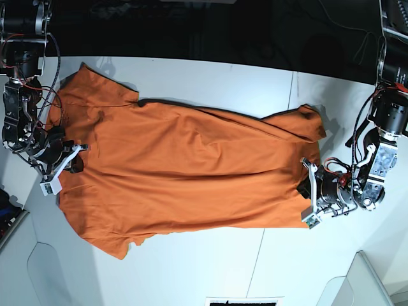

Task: Layout the t-shirt on the table in an organized manner, then fold the t-shirt properly
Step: 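Regrasp the shirt edge with the left gripper and pull it outward, then release the shirt and lift both grippers away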

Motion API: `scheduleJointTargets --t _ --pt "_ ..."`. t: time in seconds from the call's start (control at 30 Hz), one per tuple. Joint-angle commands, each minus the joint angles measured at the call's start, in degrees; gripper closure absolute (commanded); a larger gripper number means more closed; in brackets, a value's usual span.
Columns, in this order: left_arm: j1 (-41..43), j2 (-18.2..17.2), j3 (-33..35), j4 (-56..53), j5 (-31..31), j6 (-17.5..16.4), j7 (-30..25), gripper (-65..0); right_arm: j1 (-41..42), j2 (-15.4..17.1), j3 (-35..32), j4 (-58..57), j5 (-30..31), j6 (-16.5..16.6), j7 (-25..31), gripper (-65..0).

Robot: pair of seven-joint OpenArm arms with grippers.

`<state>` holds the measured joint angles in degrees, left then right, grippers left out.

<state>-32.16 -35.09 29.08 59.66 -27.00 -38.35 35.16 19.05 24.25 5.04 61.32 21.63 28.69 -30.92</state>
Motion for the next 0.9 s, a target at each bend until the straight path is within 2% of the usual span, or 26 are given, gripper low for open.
scheduleJointTargets --t 0.0,0.13,0.2,0.27,0.43,0.5,0.6,0.73,0.87 --pt "-2.62 -1.60 -0.59 0.85 -2.12 0.15 -0.37 -11.2 1.57 0.81 0.52 0.85 1.38 -0.37 0.92 0.0" --pt "-3.19 -6.38 -0.59 3.58 -9.53 -0.22 2.05 -11.2 1.53 0.79 1.29 2.08 1.44 -0.37 0.26 0.0" --pt "-2.14 -9.51 -0.59 7.17 -15.28 -1.65 4.94 -11.2 1.53 0.81 2.32 3.43 2.05 -0.37 0.00 0.0" --pt "-0.26 -12.15 -0.59 11.76 -18.84 -1.65 7.91 -11.2 1.55 0.81 3.39 4.87 3.74 -0.37 -1.03 0.0" --pt "7.28 -17.11 -0.59 23.15 -20.48 -1.65 8.87 -11.7 1.42 0.50 3.91 5.70 5.79 0.28 -2.16 0.0" --pt "10.25 -17.94 -0.59 25.49 -19.67 -1.65 8.90 -18.0 1.38 0.24 3.91 5.68 5.75 0.26 -2.36 0.0" --pt "13.73 -17.92 -0.59 25.68 -18.99 -1.65 9.07 -32.4 1.40 0.09 3.91 5.68 5.55 0.26 -2.38 0.0" --pt "16.44 -17.59 -0.59 25.68 -15.50 -1.65 8.13 -33.5 1.40 0.00 3.91 5.68 5.38 0.26 -2.32 0.0" --pt "18.78 -17.11 -0.59 25.68 -14.62 -1.65 7.21 -33.5 1.40 -0.07 3.91 5.68 5.40 0.26 -2.34 0.0"
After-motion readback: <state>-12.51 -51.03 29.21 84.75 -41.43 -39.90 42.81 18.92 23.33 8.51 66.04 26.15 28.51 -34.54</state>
